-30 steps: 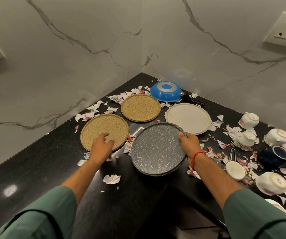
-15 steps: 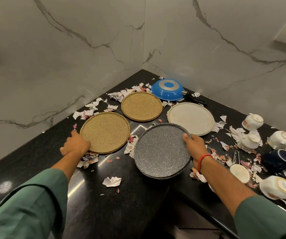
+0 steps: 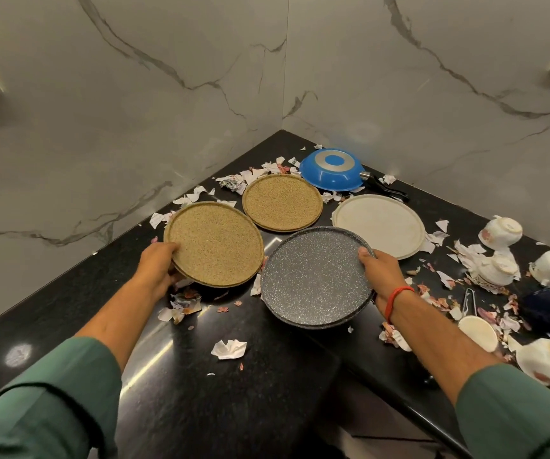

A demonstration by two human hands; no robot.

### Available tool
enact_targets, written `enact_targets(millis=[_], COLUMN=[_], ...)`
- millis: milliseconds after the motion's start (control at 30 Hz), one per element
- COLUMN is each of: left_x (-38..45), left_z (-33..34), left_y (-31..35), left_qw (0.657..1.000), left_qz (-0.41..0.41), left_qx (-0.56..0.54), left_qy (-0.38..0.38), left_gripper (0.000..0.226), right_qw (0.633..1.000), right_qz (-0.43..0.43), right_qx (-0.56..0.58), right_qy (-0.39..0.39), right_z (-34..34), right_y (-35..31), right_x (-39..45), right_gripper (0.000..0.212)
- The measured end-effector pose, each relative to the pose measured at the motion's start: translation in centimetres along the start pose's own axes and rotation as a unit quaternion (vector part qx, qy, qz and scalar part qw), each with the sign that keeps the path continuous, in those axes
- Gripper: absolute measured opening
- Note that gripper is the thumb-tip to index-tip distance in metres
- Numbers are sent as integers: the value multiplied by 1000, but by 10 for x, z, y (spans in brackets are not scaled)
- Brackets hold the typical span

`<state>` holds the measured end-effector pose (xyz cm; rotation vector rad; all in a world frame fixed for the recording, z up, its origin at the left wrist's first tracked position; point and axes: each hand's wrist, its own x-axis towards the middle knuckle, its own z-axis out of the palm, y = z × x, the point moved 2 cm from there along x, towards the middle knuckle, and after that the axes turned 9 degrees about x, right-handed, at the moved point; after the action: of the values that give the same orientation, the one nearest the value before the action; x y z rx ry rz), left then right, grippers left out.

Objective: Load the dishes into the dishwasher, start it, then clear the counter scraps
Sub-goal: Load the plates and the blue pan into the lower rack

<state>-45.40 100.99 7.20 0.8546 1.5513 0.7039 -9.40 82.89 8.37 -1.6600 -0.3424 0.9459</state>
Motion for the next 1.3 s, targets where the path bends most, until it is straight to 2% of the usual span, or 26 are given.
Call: enact_targets(millis=[133, 233, 300, 500, 767, 1133, 1300], left_x=[-12, -19, -25, -55, -97, -196, -259], left_z=[-2, -17, -27, -30, 20, 123, 172], left_y=[-5, -12, -16, -17, -25, -44, -60], left_qw=[999, 998, 998, 993, 985, 957, 949], left_qz=[20, 51, 62, 68, 35, 57, 73], left_qx=[4, 1, -14, -66, -85, -51, -25], left_qy=[-28, -26, -27, -76, -148, -280, -307], left_gripper=[8, 32, 38, 38, 39, 26, 33], right_qw=[1000, 999, 998, 992, 979, 936, 918], right_qz=[12, 3, 1, -1, -16, -37, -33], right_qx=[20, 40, 57, 117, 183, 318, 365], right_qy=[5, 21, 32, 52, 86, 145, 150], right_z=[4, 5, 2, -11, -52, -193, -273], right_y=[-4, -5, -5, -4, 3, 9, 27], right_x=[-12, -21, -28, -61, -110, -182, -225], right_gripper=[22, 25, 27, 18, 19, 21, 27])
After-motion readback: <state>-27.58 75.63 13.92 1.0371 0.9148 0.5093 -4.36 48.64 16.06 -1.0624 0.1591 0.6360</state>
